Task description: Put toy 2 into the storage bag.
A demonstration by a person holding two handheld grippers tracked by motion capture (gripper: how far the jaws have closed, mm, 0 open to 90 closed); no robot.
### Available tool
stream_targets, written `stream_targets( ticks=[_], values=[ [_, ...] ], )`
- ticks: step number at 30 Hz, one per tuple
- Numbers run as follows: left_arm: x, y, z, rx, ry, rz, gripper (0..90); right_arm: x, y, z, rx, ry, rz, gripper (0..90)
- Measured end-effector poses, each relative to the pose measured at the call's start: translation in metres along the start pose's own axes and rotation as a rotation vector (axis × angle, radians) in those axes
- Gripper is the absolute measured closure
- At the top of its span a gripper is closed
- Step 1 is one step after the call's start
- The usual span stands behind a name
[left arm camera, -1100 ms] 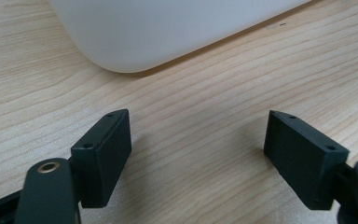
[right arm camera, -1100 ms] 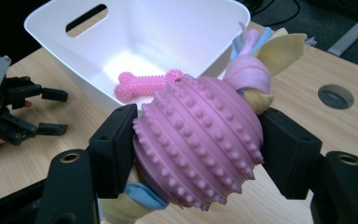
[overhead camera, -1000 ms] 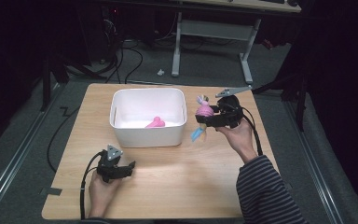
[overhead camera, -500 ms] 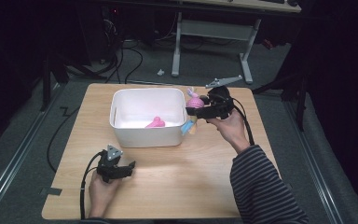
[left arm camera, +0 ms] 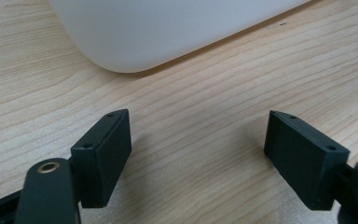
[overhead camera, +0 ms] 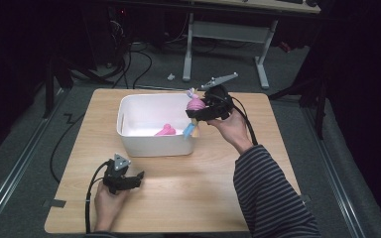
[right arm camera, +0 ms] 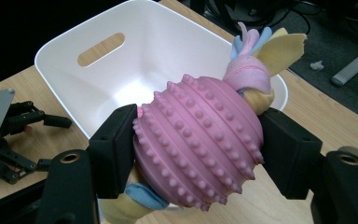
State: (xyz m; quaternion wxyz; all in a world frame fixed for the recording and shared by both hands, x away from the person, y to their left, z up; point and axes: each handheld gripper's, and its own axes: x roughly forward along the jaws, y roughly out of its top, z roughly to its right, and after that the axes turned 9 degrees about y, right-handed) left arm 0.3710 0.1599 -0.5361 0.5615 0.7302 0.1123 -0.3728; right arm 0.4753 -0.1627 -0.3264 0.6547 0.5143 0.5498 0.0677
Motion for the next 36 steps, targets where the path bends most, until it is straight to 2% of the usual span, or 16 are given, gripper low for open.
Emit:
stream_targets(
  ticks=[6, 11, 12, 18, 26, 31, 36],
  values=[
    [0.000, 0.000, 0.001, 0.002, 0.000, 0.001, 22.7, 0.012, 0.008, -0.002, -0.009, 0.009, -0.003, 33.5],
    [0.000, 0.000, 0.001, 0.001, 0.000, 0.002, 22.6, 0.021, 0.011, -0.004, -0.021, -0.002, -0.020, 33.5],
    [0.000, 0.000, 0.000, 0.004, -0.001, 0.001, 22.6, 0.028, 0.014, -0.005, -0.026, -0.009, -0.029, 33.4],
    [0.000, 0.000, 0.001, 0.004, -0.001, 0.001, 22.6, 0.043, 0.016, -0.007, -0.030, -0.010, -0.066, 33.4],
    [0.000, 0.000, 0.001, 0.005, -0.002, 0.002, 22.5, 0.063, 0.012, -0.008, -0.042, 0.007, -0.124, 33.3],
    [0.000, 0.000, 0.000, 0.004, -0.003, 0.002, 22.5, 0.074, 0.008, -0.007, -0.035, 0.023, -0.165, 33.3],
    [0.000, 0.000, 0.000, 0.004, -0.003, 0.002, 22.6, 0.077, 0.003, -0.005, 0.008, 0.048, -0.181, 33.1]
  ],
)
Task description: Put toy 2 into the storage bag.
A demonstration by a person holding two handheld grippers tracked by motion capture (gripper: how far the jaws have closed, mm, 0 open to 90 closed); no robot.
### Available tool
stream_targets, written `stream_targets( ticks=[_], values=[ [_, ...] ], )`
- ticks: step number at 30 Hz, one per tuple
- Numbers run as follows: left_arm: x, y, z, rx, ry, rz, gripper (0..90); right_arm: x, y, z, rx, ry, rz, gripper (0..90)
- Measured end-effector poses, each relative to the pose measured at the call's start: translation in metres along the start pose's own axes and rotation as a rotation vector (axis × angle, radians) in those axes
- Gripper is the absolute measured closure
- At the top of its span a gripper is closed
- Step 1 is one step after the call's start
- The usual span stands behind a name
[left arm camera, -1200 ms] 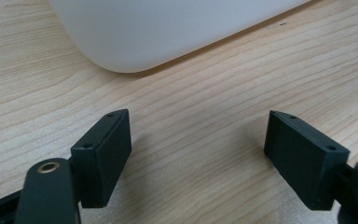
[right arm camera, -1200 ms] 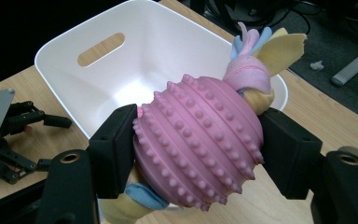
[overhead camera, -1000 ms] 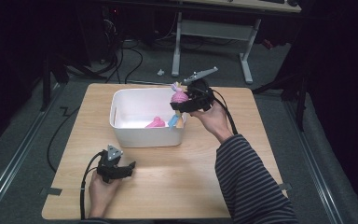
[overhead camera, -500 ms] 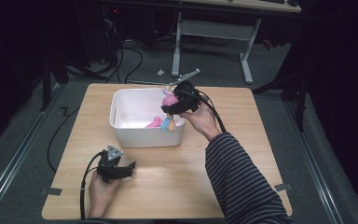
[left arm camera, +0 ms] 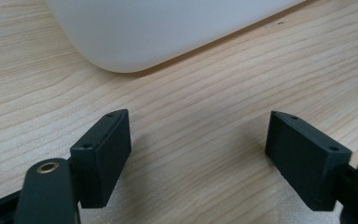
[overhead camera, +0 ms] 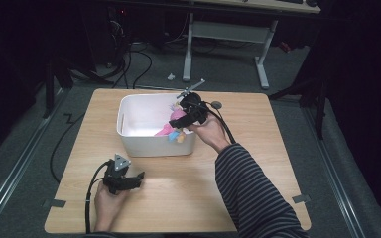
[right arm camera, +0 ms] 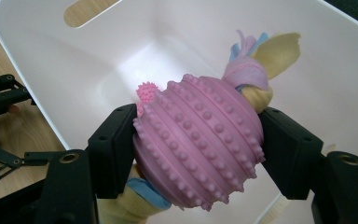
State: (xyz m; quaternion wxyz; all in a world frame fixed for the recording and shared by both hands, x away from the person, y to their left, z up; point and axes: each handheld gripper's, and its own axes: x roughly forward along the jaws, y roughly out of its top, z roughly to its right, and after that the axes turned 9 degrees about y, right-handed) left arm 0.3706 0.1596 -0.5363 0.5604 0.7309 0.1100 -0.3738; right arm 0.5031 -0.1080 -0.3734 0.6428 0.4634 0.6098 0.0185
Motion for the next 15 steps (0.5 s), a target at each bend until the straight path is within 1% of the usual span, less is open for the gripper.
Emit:
stream_targets(
  ticks=[4, 6, 10, 12, 13, 15],
  values=[
    [0.0000, 0.0000, 0.0000, 0.000, 0.000, 0.000, 22.6, -0.0007, -0.0007, 0.0030, 0.023, 0.018, -0.002, 32.6],
    [0.0000, 0.0000, -0.0001, 0.000, 0.000, 0.000, 22.6, -0.0008, -0.0008, 0.0039, 0.027, 0.021, 0.000, 31.3],
    [-0.0001, 0.0001, -0.0002, 0.000, -0.002, -0.002, 22.7, -0.0033, -0.0004, 0.0044, 0.052, 0.038, 0.004, 27.7],
    [-0.0001, 0.0001, -0.0003, 0.001, -0.002, -0.002, 22.8, -0.0044, -0.0013, 0.0044, 0.041, 0.033, 0.006, 26.7],
    [0.0000, 0.0000, -0.0001, 0.000, 0.000, 0.000, 22.8, -0.0054, -0.0020, 0.0038, 0.047, 0.032, 0.006, 26.7],
    [0.0000, 0.0000, 0.0000, 0.001, 0.000, 0.000, 22.8, -0.0080, -0.0045, 0.0039, 0.048, 0.030, 0.025, 27.0]
  ],
)
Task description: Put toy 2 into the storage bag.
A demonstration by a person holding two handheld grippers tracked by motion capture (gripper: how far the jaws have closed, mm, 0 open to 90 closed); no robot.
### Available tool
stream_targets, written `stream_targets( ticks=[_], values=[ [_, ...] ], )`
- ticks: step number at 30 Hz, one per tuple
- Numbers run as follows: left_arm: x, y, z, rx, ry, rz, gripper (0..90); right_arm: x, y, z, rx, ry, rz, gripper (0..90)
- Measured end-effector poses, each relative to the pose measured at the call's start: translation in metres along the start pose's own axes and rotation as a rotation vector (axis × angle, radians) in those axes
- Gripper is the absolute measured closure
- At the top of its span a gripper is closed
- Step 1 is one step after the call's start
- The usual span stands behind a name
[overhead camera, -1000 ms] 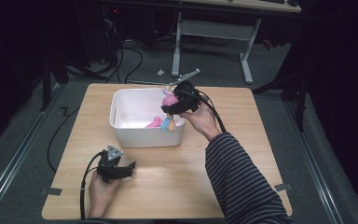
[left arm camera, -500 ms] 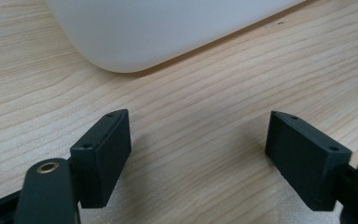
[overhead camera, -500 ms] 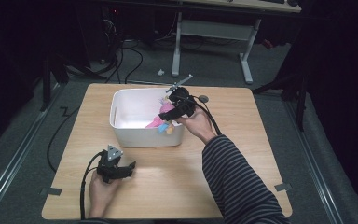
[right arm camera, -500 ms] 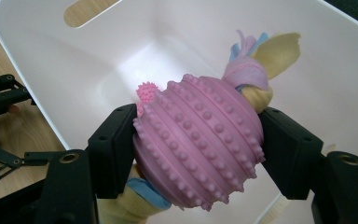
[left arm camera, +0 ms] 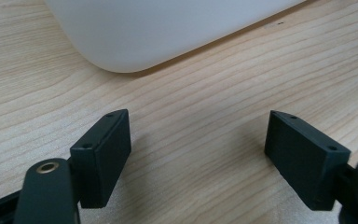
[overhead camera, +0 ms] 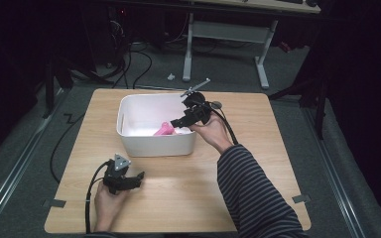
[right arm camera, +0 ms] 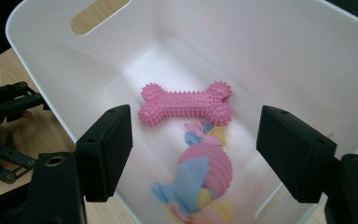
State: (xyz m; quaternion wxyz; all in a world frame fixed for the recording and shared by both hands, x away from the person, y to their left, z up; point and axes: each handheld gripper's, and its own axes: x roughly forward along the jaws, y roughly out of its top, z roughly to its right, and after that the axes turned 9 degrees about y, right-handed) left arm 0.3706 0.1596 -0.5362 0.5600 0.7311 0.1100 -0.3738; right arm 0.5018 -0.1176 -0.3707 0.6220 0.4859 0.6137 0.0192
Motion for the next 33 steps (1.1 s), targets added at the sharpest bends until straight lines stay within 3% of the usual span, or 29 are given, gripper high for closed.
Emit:
stream_targets(
  ticks=[4, 11, 23, 33],
  values=[
    [0.000, 0.000, 0.000, 0.000, 0.000, 0.000, 22.8, -0.011, -0.008, 0.000, -0.002, -0.001, 0.045, 29.3],
    [0.000, 0.000, 0.000, 0.000, 0.000, -0.001, 22.8, -0.048, -0.028, 0.001, -0.014, -0.064, 0.161, 39.6],
    [0.000, 0.000, 0.000, -0.003, 0.000, 0.001, 22.8, -0.083, -0.060, 0.008, 0.007, -0.092, 0.218, 40.3],
    [0.000, 0.000, 0.000, -0.002, 0.001, 0.001, 22.8, -0.112, -0.087, 0.005, 0.017, -0.114, 0.268, 40.5]
  ],
)
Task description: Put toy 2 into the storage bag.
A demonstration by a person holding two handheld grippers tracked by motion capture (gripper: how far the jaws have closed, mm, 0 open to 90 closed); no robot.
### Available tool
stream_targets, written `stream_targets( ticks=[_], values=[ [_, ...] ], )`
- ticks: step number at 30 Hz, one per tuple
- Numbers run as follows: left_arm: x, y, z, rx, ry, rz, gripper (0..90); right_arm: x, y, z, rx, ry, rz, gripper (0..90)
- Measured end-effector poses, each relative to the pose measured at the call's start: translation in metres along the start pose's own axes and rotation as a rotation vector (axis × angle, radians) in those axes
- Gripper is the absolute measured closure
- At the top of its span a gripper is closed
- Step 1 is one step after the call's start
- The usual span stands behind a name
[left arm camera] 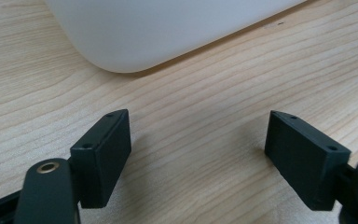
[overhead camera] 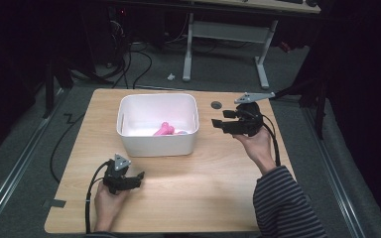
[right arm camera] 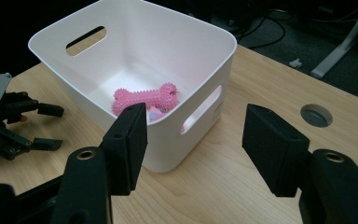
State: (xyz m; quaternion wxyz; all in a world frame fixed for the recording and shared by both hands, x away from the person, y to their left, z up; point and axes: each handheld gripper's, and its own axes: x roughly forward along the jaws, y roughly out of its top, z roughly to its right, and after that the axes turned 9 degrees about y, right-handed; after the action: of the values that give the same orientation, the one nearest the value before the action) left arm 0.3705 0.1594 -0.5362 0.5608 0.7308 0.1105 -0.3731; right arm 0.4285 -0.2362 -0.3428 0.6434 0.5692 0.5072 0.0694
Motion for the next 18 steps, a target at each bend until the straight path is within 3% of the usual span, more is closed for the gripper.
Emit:
stream_targets(
  ticks=[13, 18],
  values=[
    [0.000, 0.000, 0.000, -0.001, 0.001, 0.000, 22.7, -0.035, -0.035, 0.008, 0.060, -0.038, 0.023, 39.7],
    [0.000, 0.000, 0.000, -0.001, 0.001, 0.000, 22.7, -0.049, -0.046, 0.012, 0.097, -0.042, 0.094, 38.4]
  ],
)
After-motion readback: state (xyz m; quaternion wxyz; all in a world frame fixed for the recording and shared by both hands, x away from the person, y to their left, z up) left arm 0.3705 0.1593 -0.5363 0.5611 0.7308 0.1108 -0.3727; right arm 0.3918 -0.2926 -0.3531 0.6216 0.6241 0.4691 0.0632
